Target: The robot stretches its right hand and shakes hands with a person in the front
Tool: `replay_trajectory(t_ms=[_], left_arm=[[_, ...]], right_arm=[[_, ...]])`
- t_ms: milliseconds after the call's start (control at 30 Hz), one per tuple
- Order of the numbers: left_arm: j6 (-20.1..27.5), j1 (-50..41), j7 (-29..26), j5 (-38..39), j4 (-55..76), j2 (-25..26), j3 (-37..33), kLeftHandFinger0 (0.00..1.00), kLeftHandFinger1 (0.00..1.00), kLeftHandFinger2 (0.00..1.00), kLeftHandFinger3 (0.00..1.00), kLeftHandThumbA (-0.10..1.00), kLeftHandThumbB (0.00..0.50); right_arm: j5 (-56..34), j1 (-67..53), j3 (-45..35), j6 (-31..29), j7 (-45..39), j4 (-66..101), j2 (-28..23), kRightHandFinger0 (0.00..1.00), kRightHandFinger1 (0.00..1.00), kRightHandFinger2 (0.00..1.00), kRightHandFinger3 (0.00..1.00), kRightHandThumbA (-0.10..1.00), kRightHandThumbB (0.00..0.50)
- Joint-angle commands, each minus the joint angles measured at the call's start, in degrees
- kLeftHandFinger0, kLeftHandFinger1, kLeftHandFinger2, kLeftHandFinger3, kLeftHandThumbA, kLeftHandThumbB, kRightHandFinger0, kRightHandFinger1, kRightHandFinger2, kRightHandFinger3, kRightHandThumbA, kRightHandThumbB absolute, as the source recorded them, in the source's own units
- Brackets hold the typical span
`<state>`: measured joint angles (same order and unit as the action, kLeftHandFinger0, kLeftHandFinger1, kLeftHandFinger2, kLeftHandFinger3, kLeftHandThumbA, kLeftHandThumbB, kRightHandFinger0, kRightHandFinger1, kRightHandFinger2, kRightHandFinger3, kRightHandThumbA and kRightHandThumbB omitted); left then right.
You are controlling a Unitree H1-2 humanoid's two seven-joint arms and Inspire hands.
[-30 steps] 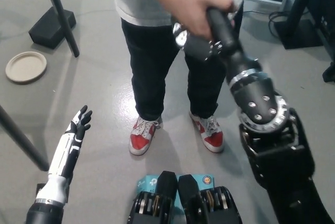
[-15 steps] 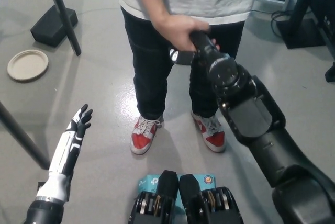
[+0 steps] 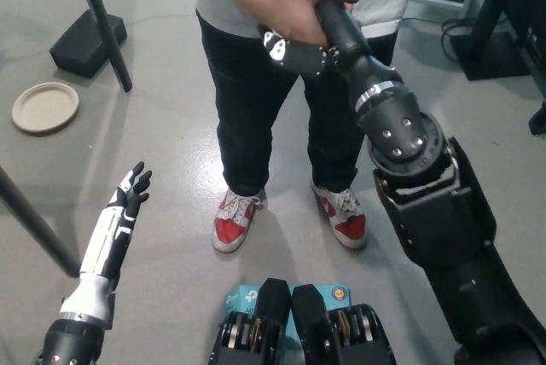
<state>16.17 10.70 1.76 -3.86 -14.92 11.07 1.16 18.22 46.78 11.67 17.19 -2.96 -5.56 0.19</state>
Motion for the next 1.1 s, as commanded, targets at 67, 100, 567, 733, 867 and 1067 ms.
replay_trajectory(t_ms=[67,100,567,733,867,1067], left_arm=[[0.5,2.1,0.3,-0.2,2.5,1.3,0.4,1.00,1.00,1.00,1.00,1.00,0.121],[0.7,2.2,0.1,-0.2,2.1,1.3,0.5,1.00,1.00,1.00,1.00,1.00,0.123],[0.7,2.3,-0.1,-0.9,2.2,1.1,0.3,1.00,1.00,1.00,1.00,1.00,0.119],[0.2,2.8,0.1,-0.7,2.4,1.3,0.3,1.00,1.00,1.00,1.00,1.00,0.117],[0.0,2.9,0.3,-0.9,2.6,1.4,0.0,1.00,1.00,1.00,1.00,1.00,0.107],[0.1,3.2,0.4,-0.9,2.7,1.5,0.0,1.00,1.00,1.00,1.00,1.00,0.096]], right_arm=[[0.2,4.7,-3.3,9.7,-8.4,57.6,0.9,1.00,1.00,1.00,1.00,0.41,0.331],[0.0,4.7,-3.1,9.7,-8.4,58.1,1.0,1.00,1.00,1.00,1.00,0.40,0.325],[5.7,5.6,0.7,8.9,-6.2,16.1,-2.5,1.00,1.00,1.00,1.00,0.50,0.299],[4.9,10.4,0.9,2.0,-2.0,-9.1,-2.3,1.00,1.00,1.00,1.00,0.51,0.284],[4.5,14.2,1.8,0.4,-2.1,-24.5,-2.2,1.00,1.00,1.00,1.00,0.62,0.329],[4.0,19.2,3.1,-2.1,-3.2,-40.2,-1.9,1.00,1.00,1.00,1.00,0.72,0.439]])
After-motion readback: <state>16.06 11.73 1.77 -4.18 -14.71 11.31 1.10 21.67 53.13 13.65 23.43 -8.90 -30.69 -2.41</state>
